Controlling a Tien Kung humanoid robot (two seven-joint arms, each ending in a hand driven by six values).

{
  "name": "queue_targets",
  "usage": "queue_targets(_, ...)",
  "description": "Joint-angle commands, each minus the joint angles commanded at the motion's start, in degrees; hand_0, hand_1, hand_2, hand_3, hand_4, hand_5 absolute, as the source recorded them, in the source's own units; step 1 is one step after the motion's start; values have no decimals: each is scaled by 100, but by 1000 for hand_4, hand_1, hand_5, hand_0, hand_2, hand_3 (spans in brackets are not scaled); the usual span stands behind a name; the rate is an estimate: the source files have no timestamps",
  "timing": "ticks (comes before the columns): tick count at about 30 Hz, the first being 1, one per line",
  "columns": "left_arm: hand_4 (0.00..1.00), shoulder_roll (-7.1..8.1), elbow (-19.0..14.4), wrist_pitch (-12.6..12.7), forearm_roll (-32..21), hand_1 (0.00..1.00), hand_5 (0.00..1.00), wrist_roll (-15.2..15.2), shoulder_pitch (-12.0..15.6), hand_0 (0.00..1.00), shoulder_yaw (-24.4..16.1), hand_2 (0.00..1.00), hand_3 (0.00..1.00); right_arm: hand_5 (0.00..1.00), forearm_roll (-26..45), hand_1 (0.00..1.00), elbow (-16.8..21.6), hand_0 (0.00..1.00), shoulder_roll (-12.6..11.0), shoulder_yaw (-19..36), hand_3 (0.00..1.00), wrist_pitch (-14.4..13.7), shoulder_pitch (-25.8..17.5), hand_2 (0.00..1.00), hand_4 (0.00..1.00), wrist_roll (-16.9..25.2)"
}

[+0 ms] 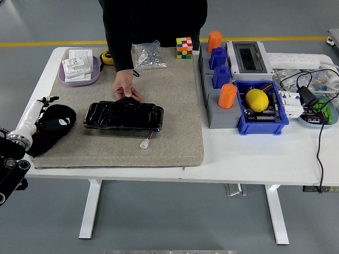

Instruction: Pick the rag up,wipe the panel,place it on the desk

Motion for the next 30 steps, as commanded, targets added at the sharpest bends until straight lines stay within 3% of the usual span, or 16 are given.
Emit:
queue_targets(11, 797, -27, 100, 77, 75, 861, 226, -12, -27, 749, 59, 905, 858, 580, -22, 601, 32, 720, 16, 66, 615, -38, -2, 685, 998, 37)
queue_targets(12, 681, -28, 99, 91, 81, 826, 111, -13, -25, 633, 62, 884, 808, 580, -22, 601, 35, 721, 17, 71, 615, -42, -3, 685, 998, 40)
queue_targets(17, 681, -34, 143, 152, 122, 826, 111, -22, -23, 633, 66, 884, 808, 580, -47, 601, 66, 721, 30, 161, 615, -87, -14, 685, 998, 74)
queue_targets(18, 647, -33, 146, 165, 131, 783, 75, -21, -19, 531, 73, 869, 764, 580, -43, 601, 71, 720, 30, 171, 615, -94, -15, 685, 998, 81)
queue_targets(23, 647, -29, 169, 182, 199, 783, 75, -11, -14, 531, 92, 869, 764, 580, -45, 601, 93, 720, 32, 230, 615, -114, -31, 685, 998, 94)
queue_targets(24, 593, -24, 180, 186, 180, 775, 74, -14, -15, 483, 98, 864, 742, 581, -50, 601, 97, 720, 31, 240, 616, -122, -34, 684, 998, 96)
queue_targets(29, 593, 2, 205, 173, 216, 775, 74, -1, -10, 483, 142, 864, 742, 581, -70, 601, 116, 720, 26, 268, 616, -160, -48, 684, 998, 109)
queue_targets(30, 518, 1, 207, 174, 216, 759, 60, -2, -6, 463, 139, 858, 708, 582, -77, 600, 118, 719, 26, 272, 616, -165, -50, 684, 998, 110)
